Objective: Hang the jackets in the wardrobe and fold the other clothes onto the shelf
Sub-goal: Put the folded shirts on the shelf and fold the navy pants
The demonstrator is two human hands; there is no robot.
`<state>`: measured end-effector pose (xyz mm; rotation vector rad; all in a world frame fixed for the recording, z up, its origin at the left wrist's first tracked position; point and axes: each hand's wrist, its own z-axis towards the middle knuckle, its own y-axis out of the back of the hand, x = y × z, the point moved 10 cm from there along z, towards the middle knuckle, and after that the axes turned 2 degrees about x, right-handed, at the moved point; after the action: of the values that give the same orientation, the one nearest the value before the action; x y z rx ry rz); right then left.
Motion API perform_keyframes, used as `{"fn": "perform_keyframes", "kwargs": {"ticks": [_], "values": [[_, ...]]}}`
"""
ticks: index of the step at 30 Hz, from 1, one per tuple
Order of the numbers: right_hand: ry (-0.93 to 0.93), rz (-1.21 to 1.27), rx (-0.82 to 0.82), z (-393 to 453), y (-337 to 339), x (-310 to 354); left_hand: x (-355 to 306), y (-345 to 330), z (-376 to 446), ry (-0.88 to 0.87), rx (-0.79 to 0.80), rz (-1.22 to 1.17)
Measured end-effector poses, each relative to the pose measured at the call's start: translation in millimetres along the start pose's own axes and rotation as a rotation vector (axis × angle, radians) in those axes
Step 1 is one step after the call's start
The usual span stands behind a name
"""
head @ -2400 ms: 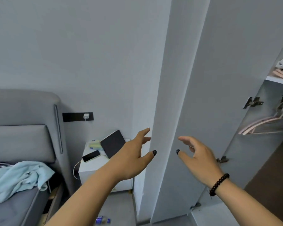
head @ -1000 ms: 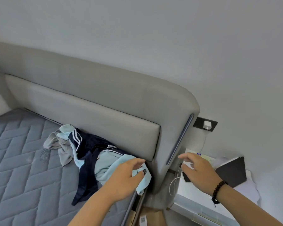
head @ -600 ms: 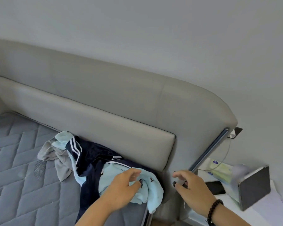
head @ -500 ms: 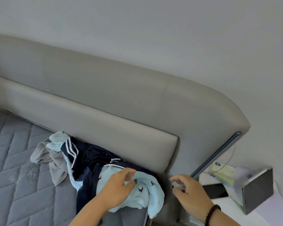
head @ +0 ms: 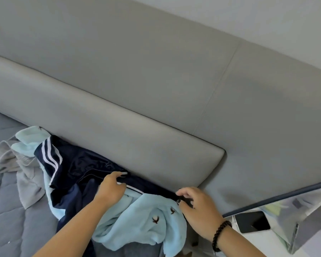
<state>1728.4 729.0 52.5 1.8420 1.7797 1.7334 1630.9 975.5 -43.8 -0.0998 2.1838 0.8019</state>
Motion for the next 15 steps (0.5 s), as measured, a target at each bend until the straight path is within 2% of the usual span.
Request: {"fn": "perform_keyframes", "kwargs": {"ticks": [5, 10, 15], "values": [[-0.056, -0.007, 0.015, 11, -8, -27, 22, -13, 34, 0.072, -0.035, -0.068], [-0.101, -0.032, 0.033, 1, -12, -44, 38, -30, 46, 0.182, 0.020, -0.240], [-0.122, -0.036, 0.025, -10, -5, -44, 28, -1, 25, 0.139, -0.123, -0.195]]}}
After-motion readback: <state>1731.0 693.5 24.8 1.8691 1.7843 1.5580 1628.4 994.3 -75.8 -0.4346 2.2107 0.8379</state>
